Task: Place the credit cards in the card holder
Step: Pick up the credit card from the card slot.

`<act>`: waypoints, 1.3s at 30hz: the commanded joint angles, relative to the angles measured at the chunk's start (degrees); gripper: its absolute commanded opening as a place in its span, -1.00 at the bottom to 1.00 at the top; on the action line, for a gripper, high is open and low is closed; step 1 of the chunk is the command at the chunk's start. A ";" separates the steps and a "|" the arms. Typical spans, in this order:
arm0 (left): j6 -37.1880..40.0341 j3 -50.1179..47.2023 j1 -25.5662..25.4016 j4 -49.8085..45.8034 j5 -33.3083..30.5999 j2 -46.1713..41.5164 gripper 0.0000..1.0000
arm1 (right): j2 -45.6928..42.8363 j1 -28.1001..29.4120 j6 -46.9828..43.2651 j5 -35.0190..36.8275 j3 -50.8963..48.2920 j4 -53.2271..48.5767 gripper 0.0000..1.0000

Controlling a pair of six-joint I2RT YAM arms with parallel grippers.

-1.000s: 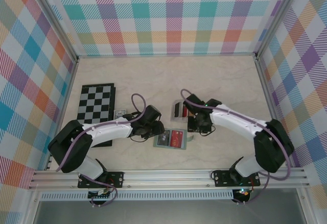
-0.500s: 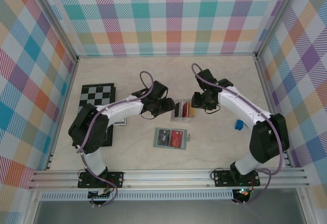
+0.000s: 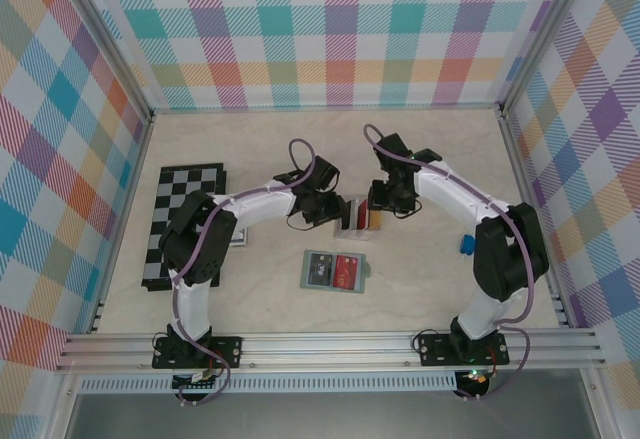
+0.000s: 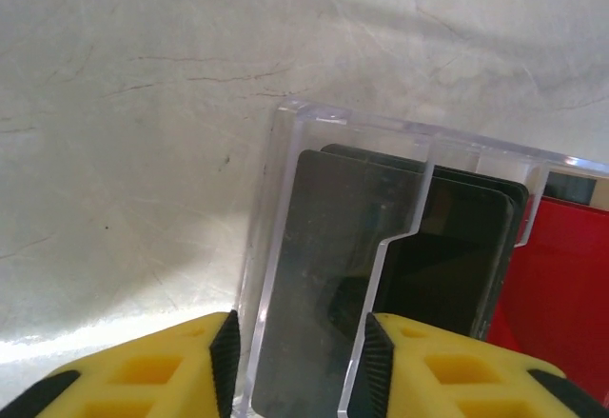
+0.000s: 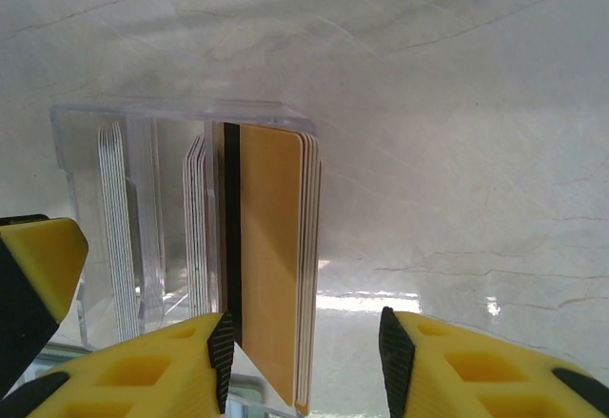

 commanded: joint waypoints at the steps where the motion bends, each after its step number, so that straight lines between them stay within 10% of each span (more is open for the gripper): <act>1: -0.08 -0.31 0.55 -2.89 -1.25 2.13 -0.30 | 1.85 -0.34 -1.19 -0.47 2.09 -0.83 -0.07; 39: -1.01 -3.50 0.42 -2.37 -1.69 0.65 -0.45 | 2.09 -0.24 -2.77 5.10 1.89 -3.22 -0.22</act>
